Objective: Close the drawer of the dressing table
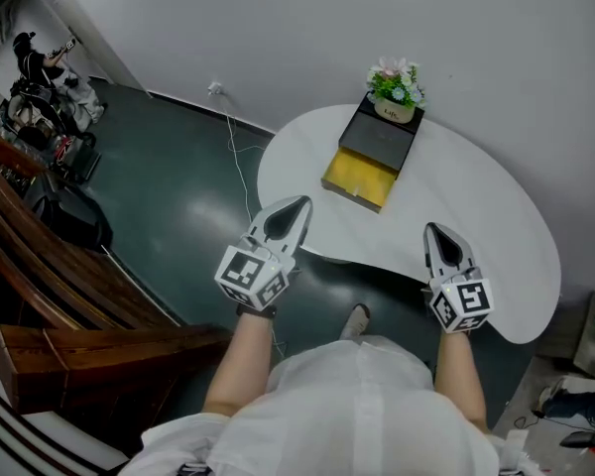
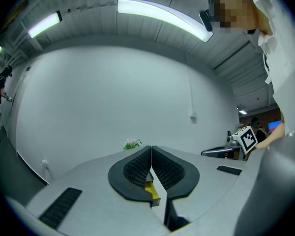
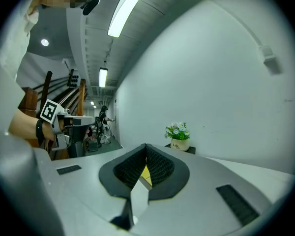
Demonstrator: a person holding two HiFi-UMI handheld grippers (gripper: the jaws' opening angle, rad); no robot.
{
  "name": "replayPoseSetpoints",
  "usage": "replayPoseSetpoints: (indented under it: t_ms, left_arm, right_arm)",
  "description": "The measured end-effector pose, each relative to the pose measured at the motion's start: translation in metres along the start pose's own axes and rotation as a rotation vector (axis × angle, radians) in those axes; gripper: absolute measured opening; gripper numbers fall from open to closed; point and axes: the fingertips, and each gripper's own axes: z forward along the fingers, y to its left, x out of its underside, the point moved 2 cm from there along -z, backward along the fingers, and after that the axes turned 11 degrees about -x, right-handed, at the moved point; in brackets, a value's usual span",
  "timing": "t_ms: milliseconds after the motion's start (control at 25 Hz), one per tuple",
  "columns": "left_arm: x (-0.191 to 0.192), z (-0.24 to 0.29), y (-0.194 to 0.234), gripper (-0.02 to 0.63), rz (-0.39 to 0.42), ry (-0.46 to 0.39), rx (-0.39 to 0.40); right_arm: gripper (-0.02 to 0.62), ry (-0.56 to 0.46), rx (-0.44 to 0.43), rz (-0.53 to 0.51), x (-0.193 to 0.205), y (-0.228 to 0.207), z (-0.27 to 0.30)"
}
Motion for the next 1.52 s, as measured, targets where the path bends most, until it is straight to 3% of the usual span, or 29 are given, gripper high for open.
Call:
replayPoseSetpoints:
  t_ms: [600, 1120, 1520]
  left_arm:
    - [0.012, 0.084, 0.028, 0.017, 0.029, 0.053, 0.047]
    - [0.019, 0.168, 0.103, 0.018, 0.043, 0.098, 0.271]
    - [0.045, 0.199, 0.126, 0.018, 0.04, 0.147, 0.471]
  right_arm:
    - [0.009, 0.04, -0.055, 0.002, 0.003, -0.049, 0.065]
    - [0.011, 0.044, 0.072, 0.047, -0.006, -0.057, 0.15]
    - [0.044, 0.143, 0.07, 0.059, 0.021, -0.038, 0.206]
